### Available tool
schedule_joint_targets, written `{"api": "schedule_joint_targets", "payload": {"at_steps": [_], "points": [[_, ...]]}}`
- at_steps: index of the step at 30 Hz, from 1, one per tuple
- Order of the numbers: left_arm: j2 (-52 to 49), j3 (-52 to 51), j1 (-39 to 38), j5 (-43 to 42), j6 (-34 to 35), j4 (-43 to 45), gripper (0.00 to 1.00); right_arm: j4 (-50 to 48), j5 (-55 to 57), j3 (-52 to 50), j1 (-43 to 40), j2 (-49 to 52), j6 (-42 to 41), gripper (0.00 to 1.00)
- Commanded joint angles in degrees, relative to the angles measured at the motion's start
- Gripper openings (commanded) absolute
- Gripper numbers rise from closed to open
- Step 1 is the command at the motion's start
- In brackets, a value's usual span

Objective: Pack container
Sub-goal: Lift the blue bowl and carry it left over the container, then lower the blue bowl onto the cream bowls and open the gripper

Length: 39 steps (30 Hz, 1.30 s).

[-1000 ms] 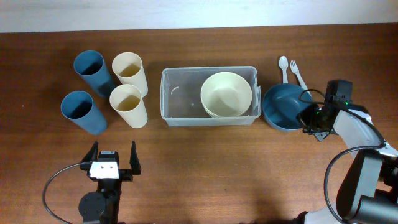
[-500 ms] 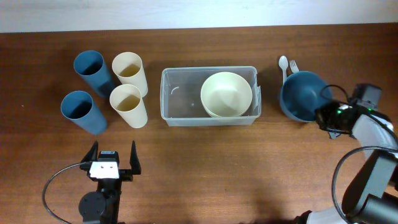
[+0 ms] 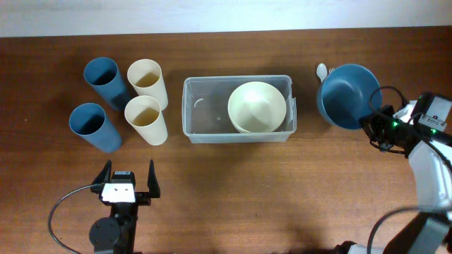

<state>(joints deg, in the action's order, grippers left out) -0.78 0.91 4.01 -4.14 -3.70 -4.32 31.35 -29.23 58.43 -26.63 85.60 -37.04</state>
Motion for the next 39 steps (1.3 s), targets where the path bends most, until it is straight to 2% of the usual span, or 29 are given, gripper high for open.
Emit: {"api": "schedule_joint_targets", "payload": {"at_steps": [1, 9, 20, 29, 39], "points": [[0.48, -0.37, 0.17, -0.61, -0.90, -0.02, 1.00, 1.90, -1.90, 4.66, 3.91, -5.38, 1.73, 0.04], [0.48, -0.37, 0.17, -0.61, -0.90, -0.02, 1.00, 8.85, 8.46, 13.40, 17.55, -7.13, 1.68, 0.04], [0.48, -0.37, 0.17, -0.61, -0.90, -0.02, 1.00, 6.75, 17.14, 15.15, 33.00, -2.95, -1.57, 0.04], [0.48, -0.37, 0.17, -0.61, -0.90, -0.02, 1.00, 4.66, 18.51, 15.19, 38.25, 5.64, -0.87, 0.04], [0.48, -0.37, 0.17, -0.61, -0.90, -0.02, 1.00, 4.22, 22.53, 15.30, 38.29, 7.37, -0.68, 0.04]]}}
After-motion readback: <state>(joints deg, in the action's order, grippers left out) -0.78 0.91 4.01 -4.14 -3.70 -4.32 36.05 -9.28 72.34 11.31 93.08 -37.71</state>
